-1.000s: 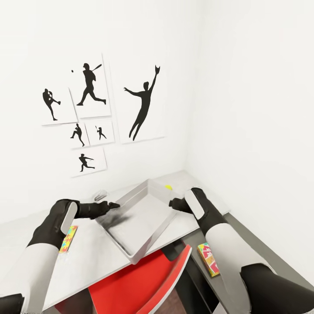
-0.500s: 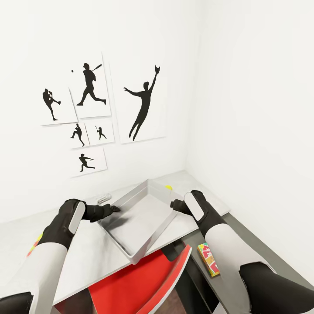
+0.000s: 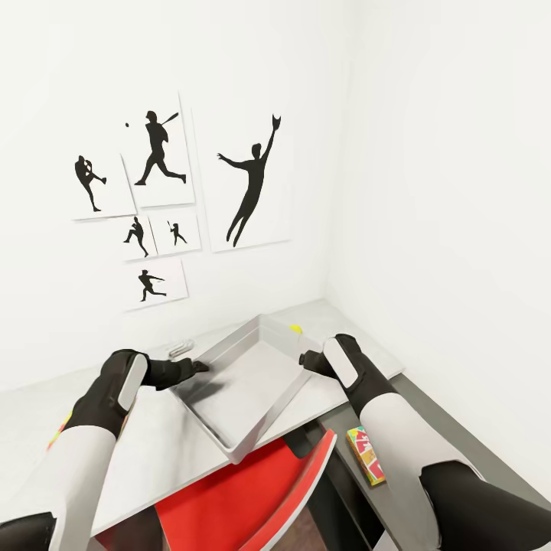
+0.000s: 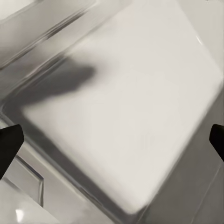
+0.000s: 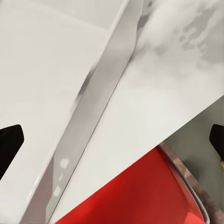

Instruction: Put all the toys in the child's room - the three board games (two on the bed and one on the table), the two jigsaw puzzles on the table, and the tennis ball on the table - inside the toy box on the table in the child's room.

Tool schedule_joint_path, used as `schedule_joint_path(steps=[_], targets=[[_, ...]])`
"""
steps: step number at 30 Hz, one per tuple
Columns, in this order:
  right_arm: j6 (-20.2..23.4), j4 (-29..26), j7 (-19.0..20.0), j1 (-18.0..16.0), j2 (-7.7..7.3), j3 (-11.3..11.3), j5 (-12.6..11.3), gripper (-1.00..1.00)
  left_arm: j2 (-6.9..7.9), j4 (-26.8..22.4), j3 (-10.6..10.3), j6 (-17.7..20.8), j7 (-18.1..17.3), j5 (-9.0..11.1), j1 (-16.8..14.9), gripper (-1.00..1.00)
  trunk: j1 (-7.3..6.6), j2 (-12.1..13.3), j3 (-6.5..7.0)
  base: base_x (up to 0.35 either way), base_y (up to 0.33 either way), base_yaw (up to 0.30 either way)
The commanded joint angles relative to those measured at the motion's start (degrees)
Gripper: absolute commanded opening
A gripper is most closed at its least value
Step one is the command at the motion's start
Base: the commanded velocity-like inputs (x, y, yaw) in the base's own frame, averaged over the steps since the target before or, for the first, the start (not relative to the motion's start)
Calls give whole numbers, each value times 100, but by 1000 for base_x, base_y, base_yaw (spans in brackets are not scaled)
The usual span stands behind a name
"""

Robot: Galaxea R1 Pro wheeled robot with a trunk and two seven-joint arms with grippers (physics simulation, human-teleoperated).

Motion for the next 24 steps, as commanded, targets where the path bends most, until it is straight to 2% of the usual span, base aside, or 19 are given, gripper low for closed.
schedule_joint_path(steps=[1,19,24], targets=[[15,-12,-56,-2,0,13,-57,100,0,-3,15,25,-40,-29,-6,100,4,-13,-13,0,0,0],[39,8,-62,20,0,14,-53,100,11,-3,10,28,-33,-47,-7,100,4,-13,-13,0,3,0],[39,13,-59,20,0,14,-53,100,11,-3,9,26,-32,-53,-4,100,4,-13,-13,-13,60,138]])
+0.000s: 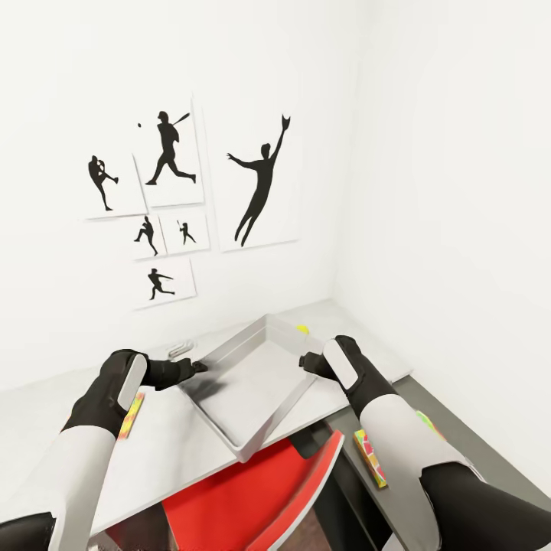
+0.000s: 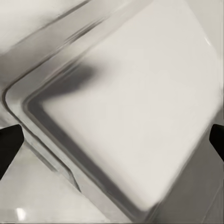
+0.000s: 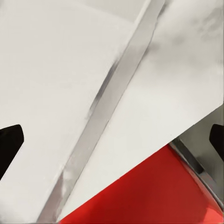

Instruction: Put all the toys in the child's room - the three board games (two on the bed and one on the table), the two jigsaw puzzles on the table, and the tennis ball on the table - inside the toy box on the table in the child's room.

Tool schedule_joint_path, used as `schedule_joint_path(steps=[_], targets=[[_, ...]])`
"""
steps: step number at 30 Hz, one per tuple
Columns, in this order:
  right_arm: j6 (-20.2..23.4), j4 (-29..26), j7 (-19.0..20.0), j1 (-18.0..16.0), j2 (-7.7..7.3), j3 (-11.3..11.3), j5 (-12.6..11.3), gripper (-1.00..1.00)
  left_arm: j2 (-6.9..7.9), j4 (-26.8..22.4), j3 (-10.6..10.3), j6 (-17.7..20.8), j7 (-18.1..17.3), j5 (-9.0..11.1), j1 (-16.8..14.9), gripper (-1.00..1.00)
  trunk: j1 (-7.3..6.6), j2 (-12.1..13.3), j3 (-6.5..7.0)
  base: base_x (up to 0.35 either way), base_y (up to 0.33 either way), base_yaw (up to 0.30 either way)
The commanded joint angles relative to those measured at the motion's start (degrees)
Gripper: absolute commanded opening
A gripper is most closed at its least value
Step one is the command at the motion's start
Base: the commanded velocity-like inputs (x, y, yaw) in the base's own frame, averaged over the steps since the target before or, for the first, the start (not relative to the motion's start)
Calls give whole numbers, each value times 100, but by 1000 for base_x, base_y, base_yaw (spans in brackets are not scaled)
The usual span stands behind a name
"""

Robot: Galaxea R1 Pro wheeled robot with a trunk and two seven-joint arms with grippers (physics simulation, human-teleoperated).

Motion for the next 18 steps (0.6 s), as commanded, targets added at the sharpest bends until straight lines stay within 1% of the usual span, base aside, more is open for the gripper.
schedule_joint_path(steps=[1,5,9,13,18], targets=[[10,-6,-52,-5,0,13,-51,100,-1,-3,13,25,-41,-31,-5,100,4,-13,-13,-4,21,227],[10,-5,-48,7,0,15,-51,100,-1,-3,9,23,-41,-33,-4,100,4,-13,-13,-2,8,115],[5,-5,-42,11,0,20,-51,100,-1,-3,10,22,-46,-35,-5,100,4,-13,-13,0,15,31],[6,1,-36,18,0,20,-51,100,-1,-3,5,20,-47,-34,-4,100,4,-13,-13,0,114,7],[9,3,-34,21,0,16,-51,100,-1,-3,-8,14,-47,-40,-3,100,4,-13,-13,0,38,24]])
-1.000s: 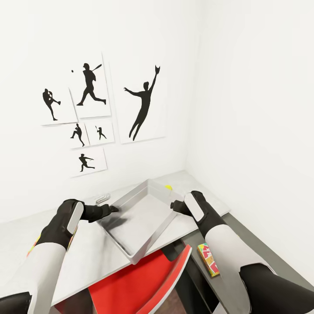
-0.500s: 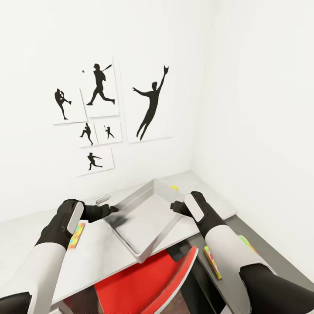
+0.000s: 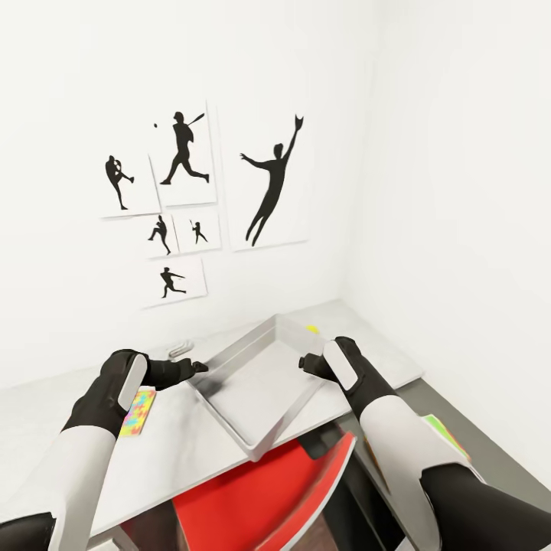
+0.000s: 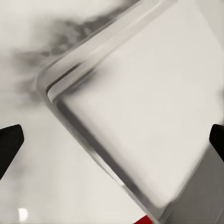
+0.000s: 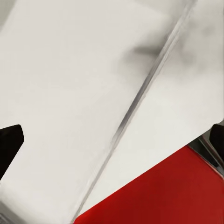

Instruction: Put all the toys in the child's room - the three board games (two on the bed and one on the table), the two jigsaw puzzles on the table, and the tennis ball on the table - inside the toy box on the table in the child's room.

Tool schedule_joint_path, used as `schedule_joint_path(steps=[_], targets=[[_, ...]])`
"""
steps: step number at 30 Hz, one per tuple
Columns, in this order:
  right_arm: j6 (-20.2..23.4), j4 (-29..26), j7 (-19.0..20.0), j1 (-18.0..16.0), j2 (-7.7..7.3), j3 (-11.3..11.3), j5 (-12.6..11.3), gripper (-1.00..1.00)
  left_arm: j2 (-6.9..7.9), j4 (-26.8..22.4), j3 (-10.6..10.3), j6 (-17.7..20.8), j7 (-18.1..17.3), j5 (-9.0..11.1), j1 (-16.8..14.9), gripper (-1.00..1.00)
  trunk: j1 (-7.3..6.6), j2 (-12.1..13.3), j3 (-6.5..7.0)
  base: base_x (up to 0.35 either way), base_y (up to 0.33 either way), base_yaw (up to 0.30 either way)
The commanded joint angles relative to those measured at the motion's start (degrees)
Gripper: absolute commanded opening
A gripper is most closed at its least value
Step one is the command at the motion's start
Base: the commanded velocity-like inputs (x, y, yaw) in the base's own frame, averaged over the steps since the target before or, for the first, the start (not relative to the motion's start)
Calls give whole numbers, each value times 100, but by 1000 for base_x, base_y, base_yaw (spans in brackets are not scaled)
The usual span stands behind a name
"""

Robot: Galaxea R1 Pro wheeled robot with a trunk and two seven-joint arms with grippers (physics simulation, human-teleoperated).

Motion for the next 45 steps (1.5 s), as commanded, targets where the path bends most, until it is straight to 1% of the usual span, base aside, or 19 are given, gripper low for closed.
schedule_joint_path(steps=[1,12,23,26,29,33,41,45], targets=[[10,-6,-52,-5,0,13,-50,100,-1,-3,11,23,-38,-27,-7,100,4,-13,-13,0,13,82],[21,-5,-59,-2,0,10,-50,100,-8,-3,-20,16,-38,-29,-6,100,4,-13,-25,0,3,100],[28,3,-60,-4,0,9,-50,100,-21,3,-28,12,-38,-14,-7,100,4,-13,-113,0,0,14],[28,3,-60,1,0,9,-50,100,-40,90,-26,8,-38,-15,-6,100,4,-13,-141,0,0,0],[27,4,-60,6,0,6,-50,100,-49,304,-10,-23,-34,-24,-6,100,4,-13,-166,0,0,0],[28,3,-60,7,0,8,-50,100,-53,488,4,-214,-31,-23,-9,100,4,-13,-179,0,0,0],[27,4,-59,6,0,9,-50,100,-73,538,7,-301,-30,-21,-14,100,4,-13,-200,0,0,0],[26,4,-50,9,0,9,-50,100,-123,541,7,-309,-29,-21,-42,100,4,-13,-219,0,0,0]])
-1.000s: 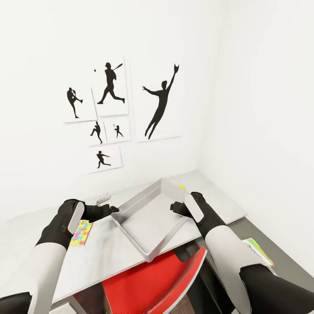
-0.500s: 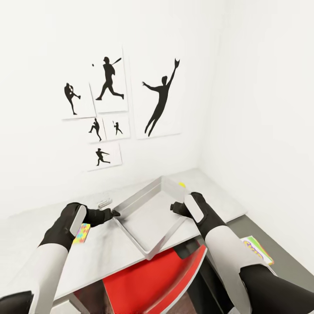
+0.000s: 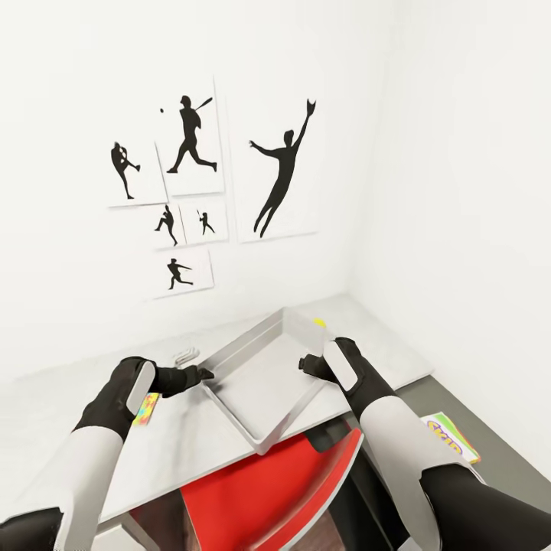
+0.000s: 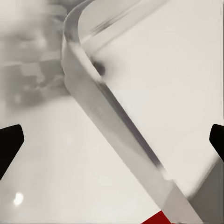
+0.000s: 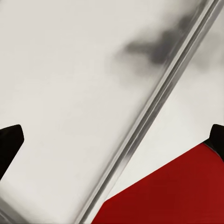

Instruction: Put all the toys in the child's room - the three board games (two on the bed and one on the table), the two jigsaw puzzles on the table, and the tennis ball on the table - inside the toy box on the table in the child's room.

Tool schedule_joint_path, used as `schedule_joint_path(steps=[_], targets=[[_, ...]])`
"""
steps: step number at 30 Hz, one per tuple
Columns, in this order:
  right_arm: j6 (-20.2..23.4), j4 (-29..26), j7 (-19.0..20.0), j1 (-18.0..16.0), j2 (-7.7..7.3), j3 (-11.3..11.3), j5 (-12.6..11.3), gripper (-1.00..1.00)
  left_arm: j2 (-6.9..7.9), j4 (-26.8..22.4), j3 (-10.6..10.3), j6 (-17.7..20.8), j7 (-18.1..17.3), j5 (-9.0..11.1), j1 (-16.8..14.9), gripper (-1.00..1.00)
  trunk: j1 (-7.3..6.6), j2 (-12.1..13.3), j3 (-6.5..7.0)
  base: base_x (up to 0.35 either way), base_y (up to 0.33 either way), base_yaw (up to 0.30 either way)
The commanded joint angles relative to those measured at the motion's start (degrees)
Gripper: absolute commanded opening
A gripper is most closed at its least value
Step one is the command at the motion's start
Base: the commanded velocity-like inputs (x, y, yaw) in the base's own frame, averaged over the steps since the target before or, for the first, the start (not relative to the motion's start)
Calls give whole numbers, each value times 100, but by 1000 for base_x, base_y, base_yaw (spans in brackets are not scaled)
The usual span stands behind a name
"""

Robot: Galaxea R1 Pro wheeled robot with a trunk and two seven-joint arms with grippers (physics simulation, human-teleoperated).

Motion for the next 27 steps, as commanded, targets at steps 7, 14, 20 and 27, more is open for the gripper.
schedule_joint_path(steps=[7,14,20,27], targets=[[8,-4,-41,-3,0,12,-54,100,-38,-3,17,20,-45,-26,-97,100,4,-13,-61,0,0,0],[-2,71,-39,-5,0,12,-54,100,-107,-3,17,12,-45,-28,-133,100,4,-13,-124,0,0,0],[1,92,-39,-7,0,12,-54,100,-127,-3,17,6,-45,-39,-136,100,4,-13,-179,0,0,0],[0,99,-39,-9,0,12,-54,100,-129,-3,17,2,-45,-46,-136,100,4,-13,-244,0,0,0]])
